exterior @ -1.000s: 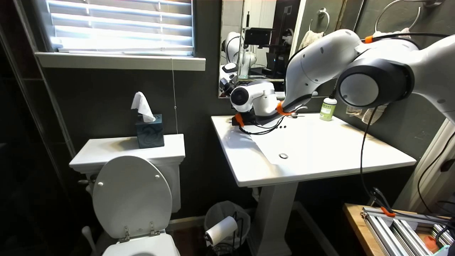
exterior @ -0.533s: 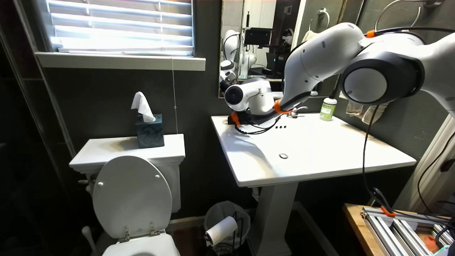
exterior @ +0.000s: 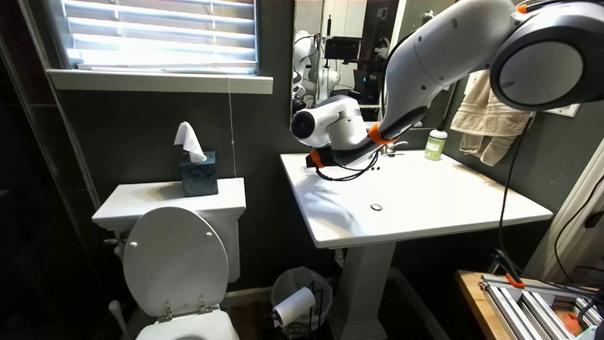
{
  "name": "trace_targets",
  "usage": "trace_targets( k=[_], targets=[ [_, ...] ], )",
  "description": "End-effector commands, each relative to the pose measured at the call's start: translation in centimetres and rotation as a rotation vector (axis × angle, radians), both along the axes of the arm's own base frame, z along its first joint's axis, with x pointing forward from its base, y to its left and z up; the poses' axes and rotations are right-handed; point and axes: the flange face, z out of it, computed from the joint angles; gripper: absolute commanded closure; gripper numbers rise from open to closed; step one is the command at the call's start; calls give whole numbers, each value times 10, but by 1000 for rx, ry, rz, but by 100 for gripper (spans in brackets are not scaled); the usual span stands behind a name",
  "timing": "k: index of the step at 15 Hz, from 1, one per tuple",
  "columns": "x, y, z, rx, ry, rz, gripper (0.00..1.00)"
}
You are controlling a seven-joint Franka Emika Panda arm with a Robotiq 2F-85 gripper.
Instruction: Turn off the water
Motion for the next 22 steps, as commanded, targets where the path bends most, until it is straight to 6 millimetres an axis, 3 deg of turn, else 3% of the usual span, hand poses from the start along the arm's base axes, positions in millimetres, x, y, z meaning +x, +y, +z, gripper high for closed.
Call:
trace_targets(
  k=[1,8,15,22],
  targets=[
    [-23,46,20,24,72,-11,0],
    [-46,124,30,53,193,16,0],
    [-81,184,28,157,325,114,0],
    [-114,235,70,310,543,298,0]
  ],
)
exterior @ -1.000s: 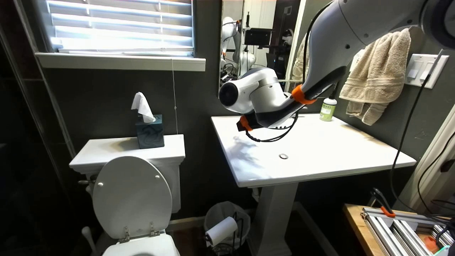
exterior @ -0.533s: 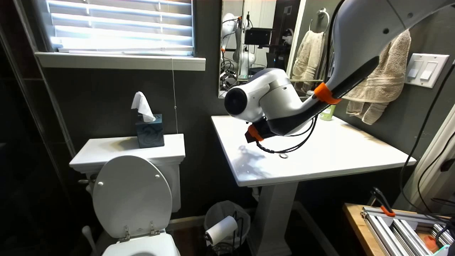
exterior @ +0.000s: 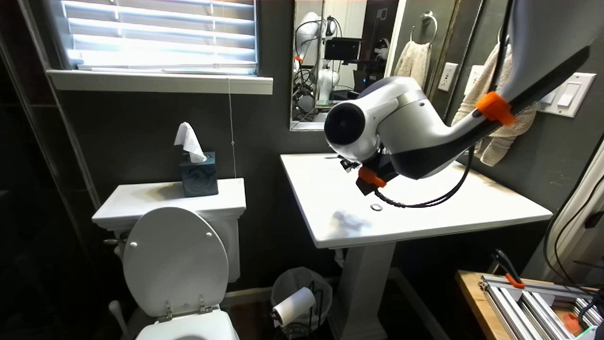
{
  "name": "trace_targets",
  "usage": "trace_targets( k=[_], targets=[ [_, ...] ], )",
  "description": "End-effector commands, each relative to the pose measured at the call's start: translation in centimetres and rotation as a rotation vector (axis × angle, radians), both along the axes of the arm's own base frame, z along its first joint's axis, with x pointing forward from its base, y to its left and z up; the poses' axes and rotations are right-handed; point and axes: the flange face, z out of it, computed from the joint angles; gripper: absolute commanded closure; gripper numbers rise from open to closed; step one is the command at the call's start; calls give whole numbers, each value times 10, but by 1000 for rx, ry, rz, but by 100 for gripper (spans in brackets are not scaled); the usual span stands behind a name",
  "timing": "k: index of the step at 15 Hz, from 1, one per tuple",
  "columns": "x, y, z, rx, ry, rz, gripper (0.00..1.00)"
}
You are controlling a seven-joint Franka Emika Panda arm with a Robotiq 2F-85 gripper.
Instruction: Turn off the water
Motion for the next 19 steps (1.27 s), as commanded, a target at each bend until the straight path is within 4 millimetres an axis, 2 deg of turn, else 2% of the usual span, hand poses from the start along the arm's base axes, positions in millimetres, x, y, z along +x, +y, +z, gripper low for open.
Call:
trace_targets(
  k=[1,8,13,14,19],
  targets=[
    [-25,33,27,112,68,107,0],
    [-53,79,38,438,187,205,0],
    [-58,103,59,710,258,247,0],
    [-50,94,46,618,242,223,0],
    [-50,95,46,628,247,222,0]
  ],
)
